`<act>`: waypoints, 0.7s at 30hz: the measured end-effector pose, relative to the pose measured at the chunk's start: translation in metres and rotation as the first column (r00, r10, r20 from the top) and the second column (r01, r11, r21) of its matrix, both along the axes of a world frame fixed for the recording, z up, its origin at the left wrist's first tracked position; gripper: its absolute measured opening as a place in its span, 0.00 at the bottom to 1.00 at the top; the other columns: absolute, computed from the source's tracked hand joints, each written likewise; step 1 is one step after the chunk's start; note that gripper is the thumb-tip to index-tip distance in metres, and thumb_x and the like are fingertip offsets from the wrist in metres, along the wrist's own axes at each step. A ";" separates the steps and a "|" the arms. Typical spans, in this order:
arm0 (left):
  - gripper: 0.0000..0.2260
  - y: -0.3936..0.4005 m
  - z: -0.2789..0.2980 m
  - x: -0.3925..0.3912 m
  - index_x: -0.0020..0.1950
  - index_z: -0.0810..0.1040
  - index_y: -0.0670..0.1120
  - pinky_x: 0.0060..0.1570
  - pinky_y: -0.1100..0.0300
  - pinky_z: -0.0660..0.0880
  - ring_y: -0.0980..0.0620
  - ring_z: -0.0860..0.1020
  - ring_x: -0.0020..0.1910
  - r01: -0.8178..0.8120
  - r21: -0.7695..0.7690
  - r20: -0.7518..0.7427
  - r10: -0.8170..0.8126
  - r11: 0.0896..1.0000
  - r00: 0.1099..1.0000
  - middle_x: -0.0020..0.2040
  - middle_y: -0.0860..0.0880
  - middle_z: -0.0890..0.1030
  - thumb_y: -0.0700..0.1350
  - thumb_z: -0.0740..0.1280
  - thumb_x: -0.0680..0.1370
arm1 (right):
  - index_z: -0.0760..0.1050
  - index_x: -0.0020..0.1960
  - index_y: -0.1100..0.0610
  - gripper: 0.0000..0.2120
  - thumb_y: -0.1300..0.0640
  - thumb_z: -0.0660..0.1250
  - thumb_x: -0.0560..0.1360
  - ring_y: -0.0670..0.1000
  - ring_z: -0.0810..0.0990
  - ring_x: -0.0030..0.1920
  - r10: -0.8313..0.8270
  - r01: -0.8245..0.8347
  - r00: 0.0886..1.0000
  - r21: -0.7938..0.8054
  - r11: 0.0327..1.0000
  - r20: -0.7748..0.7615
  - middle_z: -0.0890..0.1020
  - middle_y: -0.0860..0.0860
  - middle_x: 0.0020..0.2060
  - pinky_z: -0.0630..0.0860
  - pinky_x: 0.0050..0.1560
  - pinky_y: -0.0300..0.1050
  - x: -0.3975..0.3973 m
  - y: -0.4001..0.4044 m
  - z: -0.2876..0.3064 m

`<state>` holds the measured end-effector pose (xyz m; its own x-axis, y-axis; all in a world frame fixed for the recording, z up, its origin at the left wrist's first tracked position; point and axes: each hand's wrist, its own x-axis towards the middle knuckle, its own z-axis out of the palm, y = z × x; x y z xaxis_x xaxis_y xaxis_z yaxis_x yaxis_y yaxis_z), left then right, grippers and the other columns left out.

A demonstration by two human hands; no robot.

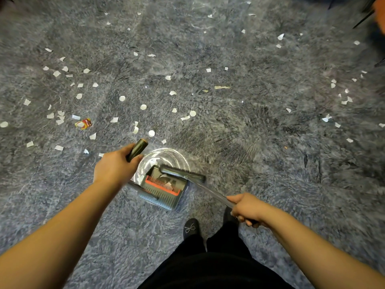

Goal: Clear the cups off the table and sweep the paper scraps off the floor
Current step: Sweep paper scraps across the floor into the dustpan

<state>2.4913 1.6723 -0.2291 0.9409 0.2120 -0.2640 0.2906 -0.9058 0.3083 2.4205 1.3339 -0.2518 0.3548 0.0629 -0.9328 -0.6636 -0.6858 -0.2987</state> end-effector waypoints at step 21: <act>0.18 0.053 0.018 -0.069 0.67 0.74 0.60 0.34 0.57 0.71 0.46 0.77 0.39 -0.299 -0.023 0.019 0.300 0.954 0.954 0.39 0.49 0.78 0.58 0.66 0.77 | 0.58 0.77 0.51 0.33 0.67 0.58 0.74 0.47 0.65 0.19 0.158 -0.158 0.981 -0.002 0.987 0.112 0.73 0.54 0.28 0.58 0.22 0.35 0.077 0.033 -0.027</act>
